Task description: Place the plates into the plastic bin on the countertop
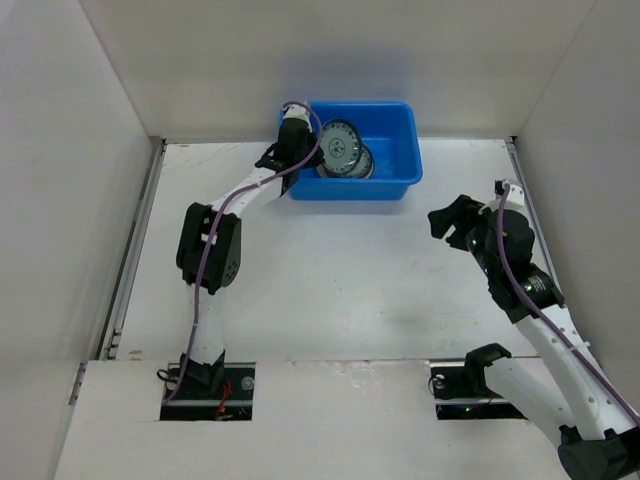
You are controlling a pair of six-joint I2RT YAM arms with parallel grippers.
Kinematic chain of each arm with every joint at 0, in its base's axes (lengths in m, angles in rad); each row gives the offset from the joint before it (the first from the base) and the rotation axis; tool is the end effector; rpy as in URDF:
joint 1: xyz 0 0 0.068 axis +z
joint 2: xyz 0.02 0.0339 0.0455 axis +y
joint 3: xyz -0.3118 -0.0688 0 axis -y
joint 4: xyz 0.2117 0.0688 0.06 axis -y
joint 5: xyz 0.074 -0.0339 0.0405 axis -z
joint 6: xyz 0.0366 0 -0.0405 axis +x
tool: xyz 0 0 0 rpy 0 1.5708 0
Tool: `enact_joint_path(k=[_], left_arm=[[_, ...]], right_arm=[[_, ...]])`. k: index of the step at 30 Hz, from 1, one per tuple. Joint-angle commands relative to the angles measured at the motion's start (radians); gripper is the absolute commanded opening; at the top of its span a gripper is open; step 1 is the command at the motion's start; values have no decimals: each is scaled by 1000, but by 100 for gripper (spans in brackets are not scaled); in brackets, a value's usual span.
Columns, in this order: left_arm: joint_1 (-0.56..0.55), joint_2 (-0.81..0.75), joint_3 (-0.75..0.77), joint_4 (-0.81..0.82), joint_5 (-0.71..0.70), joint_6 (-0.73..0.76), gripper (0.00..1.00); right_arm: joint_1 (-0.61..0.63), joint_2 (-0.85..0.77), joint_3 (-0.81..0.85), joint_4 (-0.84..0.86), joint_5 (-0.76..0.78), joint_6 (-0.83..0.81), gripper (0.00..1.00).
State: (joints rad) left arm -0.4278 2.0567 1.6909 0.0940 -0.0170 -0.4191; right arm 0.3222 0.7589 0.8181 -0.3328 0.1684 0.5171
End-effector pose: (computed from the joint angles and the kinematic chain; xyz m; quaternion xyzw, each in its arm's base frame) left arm 0.4473 -0.2033 0.3398 -0.0017 0.7964 -0.2423 0.5541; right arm 0.1039 0.0282 0.3707 0.1278 0.7854 0.1840 0.5770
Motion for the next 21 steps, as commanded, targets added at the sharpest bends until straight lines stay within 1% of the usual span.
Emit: enact_joint_path(k=[1, 8, 10, 11, 12, 13, 14, 15, 16, 17, 19, 21], left_arm=[[8, 40, 93, 110, 40, 66, 4], [16, 213, 217, 145, 37, 86, 6], [16, 247, 248, 150, 35, 100, 13], [16, 264, 268, 145, 37, 108, 20], [14, 278, 285, 141, 35, 115, 30], [13, 286, 289, 145, 35, 123, 47], [11, 289, 294, 150, 35, 129, 66], [11, 292, 302, 150, 35, 137, 82], [11, 292, 305, 150, 32, 146, 96], [10, 289, 311, 147, 31, 155, 100], [5, 263, 322, 133, 25, 181, 100], [-1, 197, 319, 125, 6, 212, 100]], right_arm=[[8, -23, 0, -17, 6, 14, 73], [5, -66, -17, -57, 6, 21, 73], [5, -75, -20, -69, 6, 21, 73], [5, -76, -20, -75, 6, 21, 73], [5, -76, -22, -80, 6, 21, 73], [8, -76, -23, -83, 6, 21, 73], [8, -76, -23, -84, 6, 21, 73], [8, -76, -25, -86, 6, 21, 73], [7, -76, -25, -86, 6, 21, 73], [7, -76, -25, -83, 6, 21, 73], [8, -72, -22, -80, 6, 21, 73], [8, -63, -11, -75, 6, 21, 73]])
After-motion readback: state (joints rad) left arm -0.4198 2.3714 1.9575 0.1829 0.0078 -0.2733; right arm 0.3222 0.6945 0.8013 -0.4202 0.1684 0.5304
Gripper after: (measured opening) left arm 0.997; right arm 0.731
